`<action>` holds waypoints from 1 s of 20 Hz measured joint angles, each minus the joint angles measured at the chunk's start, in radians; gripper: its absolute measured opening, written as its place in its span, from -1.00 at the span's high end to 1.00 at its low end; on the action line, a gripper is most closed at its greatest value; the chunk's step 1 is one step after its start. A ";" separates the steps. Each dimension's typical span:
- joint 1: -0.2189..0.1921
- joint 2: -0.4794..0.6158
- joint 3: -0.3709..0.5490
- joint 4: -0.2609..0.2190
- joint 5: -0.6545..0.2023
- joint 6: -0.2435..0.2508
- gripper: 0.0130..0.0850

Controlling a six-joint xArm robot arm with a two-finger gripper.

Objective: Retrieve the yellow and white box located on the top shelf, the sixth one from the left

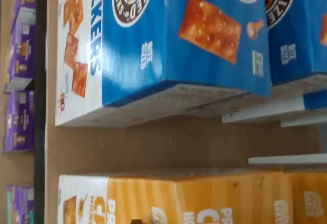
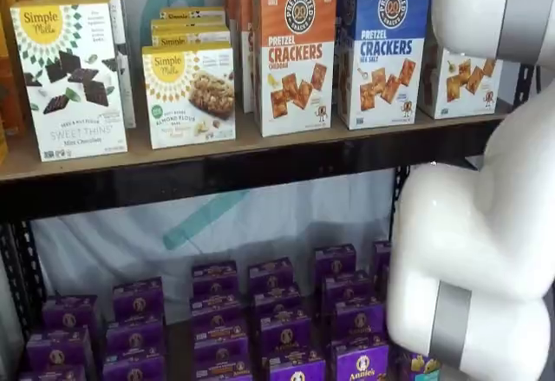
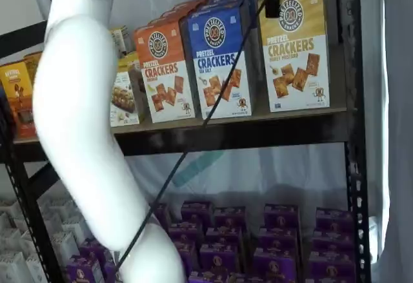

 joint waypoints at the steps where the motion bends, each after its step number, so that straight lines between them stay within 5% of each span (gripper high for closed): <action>1: 0.006 0.017 -0.023 -0.020 0.014 0.005 -1.00; 7: 0.042 0.086 -0.110 -0.125 0.066 0.023 -1.00; 20: 0.095 0.214 -0.326 -0.268 0.293 0.074 -1.00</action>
